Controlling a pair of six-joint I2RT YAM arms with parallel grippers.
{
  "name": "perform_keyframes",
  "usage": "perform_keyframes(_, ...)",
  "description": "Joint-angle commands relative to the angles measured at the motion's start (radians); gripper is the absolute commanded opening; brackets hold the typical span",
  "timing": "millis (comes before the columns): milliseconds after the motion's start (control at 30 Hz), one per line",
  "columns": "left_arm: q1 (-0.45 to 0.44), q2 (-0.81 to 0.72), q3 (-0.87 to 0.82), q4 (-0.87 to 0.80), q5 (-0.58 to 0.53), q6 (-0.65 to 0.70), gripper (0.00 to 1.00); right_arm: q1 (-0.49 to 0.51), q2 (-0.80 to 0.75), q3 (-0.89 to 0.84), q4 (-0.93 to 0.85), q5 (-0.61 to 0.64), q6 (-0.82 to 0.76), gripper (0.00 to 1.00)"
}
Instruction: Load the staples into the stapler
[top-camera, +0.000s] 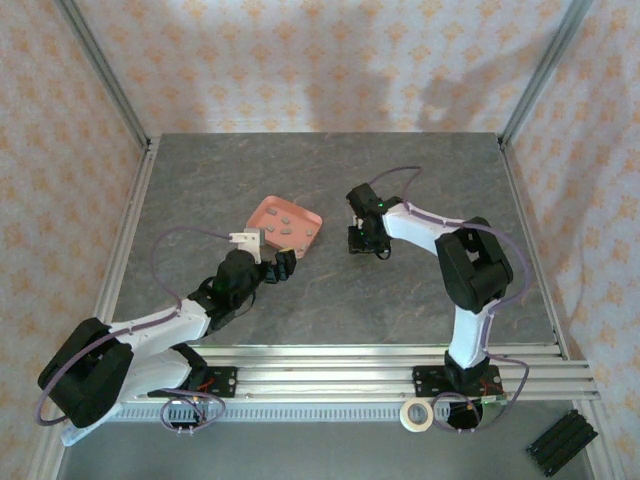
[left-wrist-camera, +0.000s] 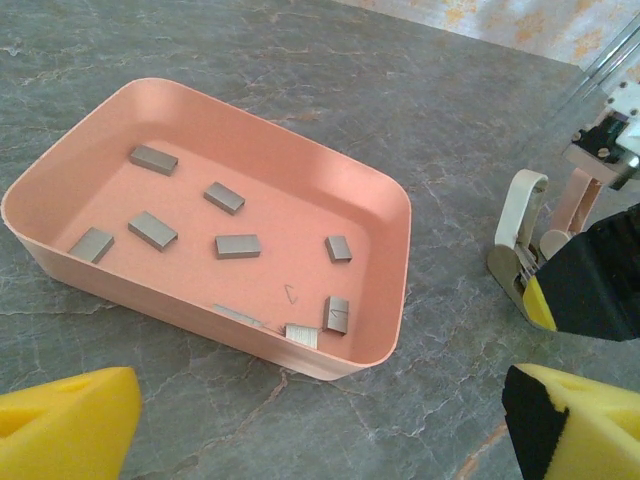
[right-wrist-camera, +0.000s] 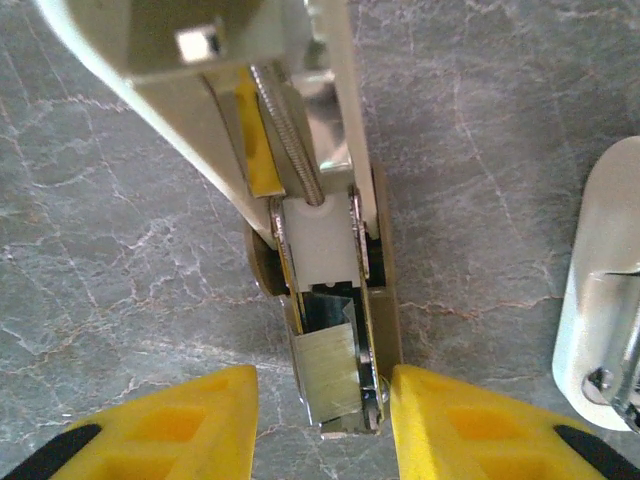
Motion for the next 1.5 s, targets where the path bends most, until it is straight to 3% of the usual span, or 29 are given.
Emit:
perform_keyframes(0, 0.004, -0.014, 0.007, -0.004, -0.023, -0.009, 0.93, -0.005, 0.009, 0.02, -0.019, -0.001, -0.012, 0.38)
perform_keyframes(867, 0.004, -0.057, 0.011, -0.056, -0.04, 0.015, 0.93, 0.029, -0.066, -0.041, -0.059, 0.04, -0.007, 0.25)
perform_keyframes(1267, 0.004, -0.101, -0.015, -0.077, -0.056, 0.017, 0.93, 0.061, -0.145, -0.114, -0.082, 0.04, 0.028, 0.26)
perform_keyframes(1467, 0.004, -0.117, -0.02, -0.093, -0.063, 0.018, 0.94, 0.067, -0.171, -0.093, -0.11, 0.041, 0.029, 0.34)
